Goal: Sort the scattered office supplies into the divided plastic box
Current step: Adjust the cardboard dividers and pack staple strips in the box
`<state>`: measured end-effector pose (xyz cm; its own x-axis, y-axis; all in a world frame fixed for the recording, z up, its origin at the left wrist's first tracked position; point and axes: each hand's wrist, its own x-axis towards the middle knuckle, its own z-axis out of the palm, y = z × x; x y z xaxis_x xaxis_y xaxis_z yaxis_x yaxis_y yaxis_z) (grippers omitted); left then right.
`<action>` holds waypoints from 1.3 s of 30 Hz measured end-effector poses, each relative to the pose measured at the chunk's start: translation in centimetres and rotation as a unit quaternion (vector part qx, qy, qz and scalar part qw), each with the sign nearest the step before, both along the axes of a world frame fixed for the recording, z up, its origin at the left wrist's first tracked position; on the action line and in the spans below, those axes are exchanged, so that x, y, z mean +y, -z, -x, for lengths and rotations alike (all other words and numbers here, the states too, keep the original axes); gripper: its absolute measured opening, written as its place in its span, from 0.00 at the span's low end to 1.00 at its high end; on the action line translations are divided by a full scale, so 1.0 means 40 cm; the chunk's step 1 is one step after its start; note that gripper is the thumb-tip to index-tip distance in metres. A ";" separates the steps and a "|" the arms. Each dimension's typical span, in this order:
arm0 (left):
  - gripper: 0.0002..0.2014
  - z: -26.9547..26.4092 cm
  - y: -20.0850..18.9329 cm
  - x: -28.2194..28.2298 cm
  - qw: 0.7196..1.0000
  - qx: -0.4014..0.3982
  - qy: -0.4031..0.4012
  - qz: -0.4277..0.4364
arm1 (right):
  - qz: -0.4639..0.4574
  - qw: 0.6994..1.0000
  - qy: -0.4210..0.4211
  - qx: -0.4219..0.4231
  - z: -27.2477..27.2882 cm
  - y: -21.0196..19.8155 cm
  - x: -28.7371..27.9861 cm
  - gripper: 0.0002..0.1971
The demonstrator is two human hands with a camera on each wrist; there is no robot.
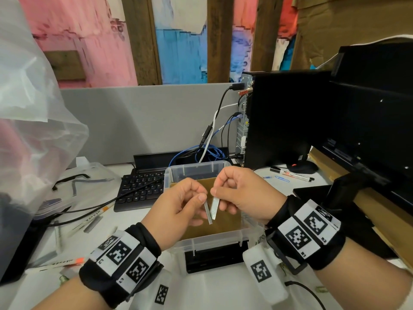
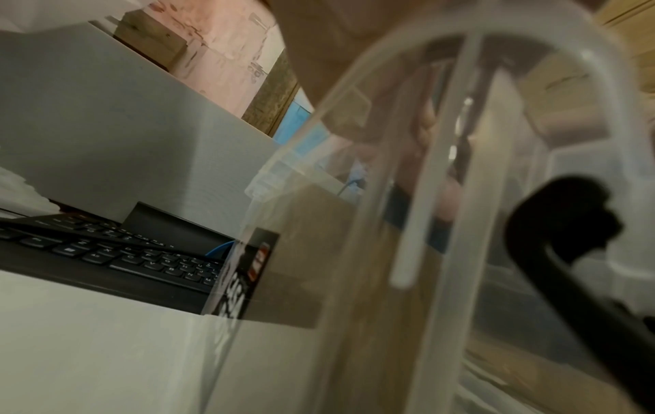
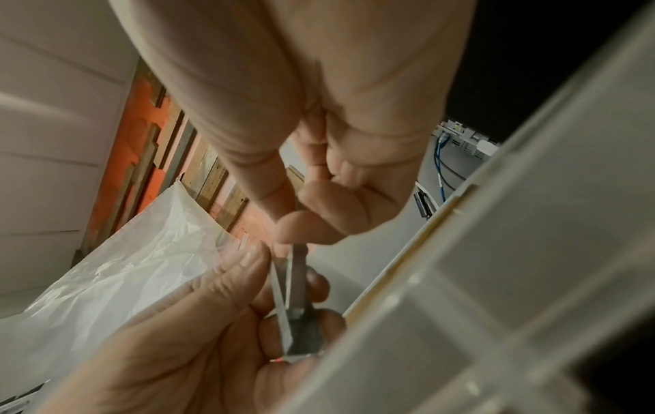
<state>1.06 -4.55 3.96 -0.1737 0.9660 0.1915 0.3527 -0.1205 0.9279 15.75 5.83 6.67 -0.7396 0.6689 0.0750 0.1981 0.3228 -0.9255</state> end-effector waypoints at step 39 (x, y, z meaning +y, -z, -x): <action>0.07 0.014 0.011 0.014 0.999 -0.034 0.006 -0.002 | -0.057 0.998 -0.013 -0.034 0.022 -0.038 0.014 0.06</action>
<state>0.52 -3.98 3.52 -0.1751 0.9672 0.1842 0.2880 -0.1286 0.9490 14.89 6.38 8.19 -0.7628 0.6390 0.0995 0.2485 0.4317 -0.8671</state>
